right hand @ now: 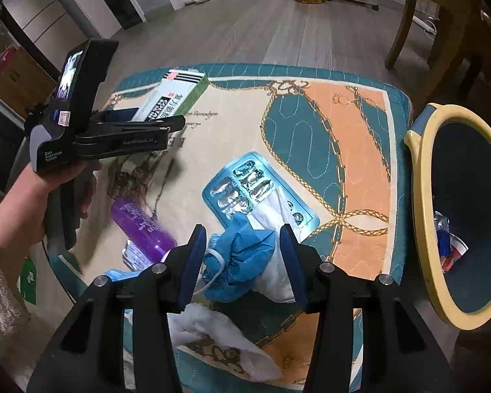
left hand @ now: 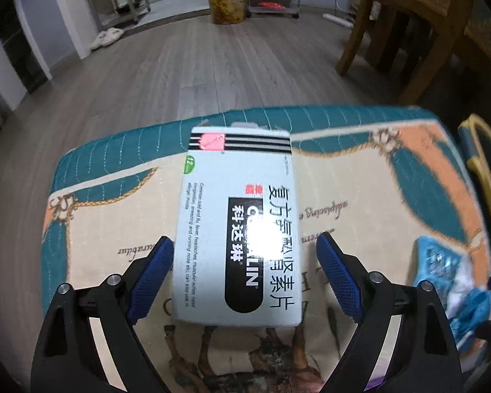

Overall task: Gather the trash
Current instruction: 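Grasp the white COLTALIN medicine box with the left tool while the right tool grasps the blue glove, then carry the medicine box and blue glove with both tools over the bin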

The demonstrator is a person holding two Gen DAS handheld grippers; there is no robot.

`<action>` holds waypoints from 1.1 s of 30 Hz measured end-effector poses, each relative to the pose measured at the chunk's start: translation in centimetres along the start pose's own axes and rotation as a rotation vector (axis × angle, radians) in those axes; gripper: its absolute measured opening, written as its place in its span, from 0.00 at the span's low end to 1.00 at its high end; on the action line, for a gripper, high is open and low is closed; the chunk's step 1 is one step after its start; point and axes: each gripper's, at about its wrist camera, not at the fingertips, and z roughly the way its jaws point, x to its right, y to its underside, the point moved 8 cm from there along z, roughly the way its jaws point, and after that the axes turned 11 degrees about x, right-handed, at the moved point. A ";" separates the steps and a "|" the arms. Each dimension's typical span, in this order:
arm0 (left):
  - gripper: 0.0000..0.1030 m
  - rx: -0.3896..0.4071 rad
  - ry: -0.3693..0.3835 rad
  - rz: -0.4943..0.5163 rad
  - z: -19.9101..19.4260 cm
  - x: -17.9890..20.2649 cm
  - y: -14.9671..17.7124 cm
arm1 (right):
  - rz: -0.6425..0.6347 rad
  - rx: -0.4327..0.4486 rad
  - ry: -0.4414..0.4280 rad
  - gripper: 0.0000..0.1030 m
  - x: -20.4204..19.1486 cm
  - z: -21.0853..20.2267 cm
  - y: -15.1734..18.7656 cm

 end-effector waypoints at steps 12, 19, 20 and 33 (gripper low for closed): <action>0.70 0.005 0.001 -0.010 -1.7 -0.8 0.2 | -0.044 0.024 -0.012 0.19 -0.8 -0.6 -0.7; 0.70 0.089 0.024 -0.045 -7.1 -1.4 -1.0 | -0.089 0.107 0.030 0.18 -1.4 -3.7 -2.0; 0.70 0.108 0.035 -0.051 -8.4 -1.3 -1.4 | -0.093 0.119 0.036 0.18 -1.4 -4.1 -2.2; 0.70 0.260 0.100 0.016 -18.3 3.3 -3.2 | -0.021 0.281 0.120 0.18 1.8 -10.3 -5.4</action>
